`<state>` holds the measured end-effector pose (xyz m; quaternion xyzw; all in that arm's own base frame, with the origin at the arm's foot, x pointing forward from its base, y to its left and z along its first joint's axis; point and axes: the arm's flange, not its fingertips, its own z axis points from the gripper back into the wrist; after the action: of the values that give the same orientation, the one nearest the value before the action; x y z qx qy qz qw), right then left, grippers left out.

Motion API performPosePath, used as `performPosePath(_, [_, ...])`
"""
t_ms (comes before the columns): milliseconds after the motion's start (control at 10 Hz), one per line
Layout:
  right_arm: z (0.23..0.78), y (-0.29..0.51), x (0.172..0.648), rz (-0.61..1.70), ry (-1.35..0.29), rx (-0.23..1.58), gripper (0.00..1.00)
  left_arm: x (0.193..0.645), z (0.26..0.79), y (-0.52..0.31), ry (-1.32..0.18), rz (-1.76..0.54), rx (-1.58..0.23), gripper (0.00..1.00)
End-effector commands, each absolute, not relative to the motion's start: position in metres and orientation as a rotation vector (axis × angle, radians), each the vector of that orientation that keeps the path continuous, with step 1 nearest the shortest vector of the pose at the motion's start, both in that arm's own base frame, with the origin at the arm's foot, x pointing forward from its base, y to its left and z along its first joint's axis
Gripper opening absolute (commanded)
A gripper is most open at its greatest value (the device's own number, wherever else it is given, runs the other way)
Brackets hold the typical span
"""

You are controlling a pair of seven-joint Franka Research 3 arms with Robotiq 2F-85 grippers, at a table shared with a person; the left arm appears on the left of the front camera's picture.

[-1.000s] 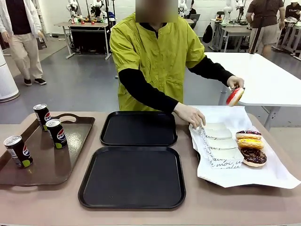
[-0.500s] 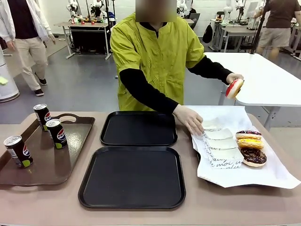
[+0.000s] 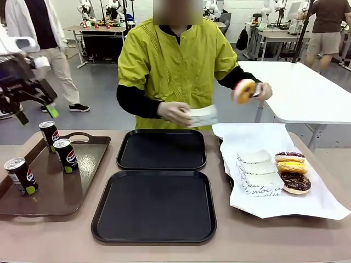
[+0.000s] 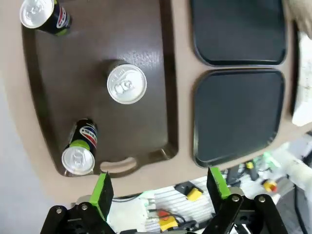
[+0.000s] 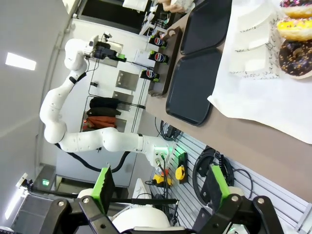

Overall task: Set up donuts and drinks on trays.
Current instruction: Pick up one Pepsi coke and place it on the Flat Tray.

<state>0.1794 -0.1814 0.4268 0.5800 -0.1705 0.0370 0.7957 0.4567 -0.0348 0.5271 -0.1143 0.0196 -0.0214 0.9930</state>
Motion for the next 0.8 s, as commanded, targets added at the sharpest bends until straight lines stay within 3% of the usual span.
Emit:
performPosePath(0, [0.428, -0.181, 0.179, 0.091, -0.376, 1.254, 1.0, 0.472, 0.51, -0.052, 0.022, -0.016, -0.125, 1.0])
performPosePath(200, [0.428, -0.181, 0.179, 0.091, -0.376, 1.254, 1.0, 0.477, 0.495, -0.063, -0.104, -0.046, 0.016, 1.0])
performPosePath(300, [0.428, -0.181, 0.179, 0.091, -0.376, 1.254, 1.0, 0.472, 0.506, -0.06, 0.009, -0.049, -0.127, 1.0])
performPosePath(700, [0.428, -0.181, 0.179, 0.091, -0.376, 1.254, 1.0, 0.472, 0.506, -0.06, 0.009, -0.049, -0.127, 1.0])
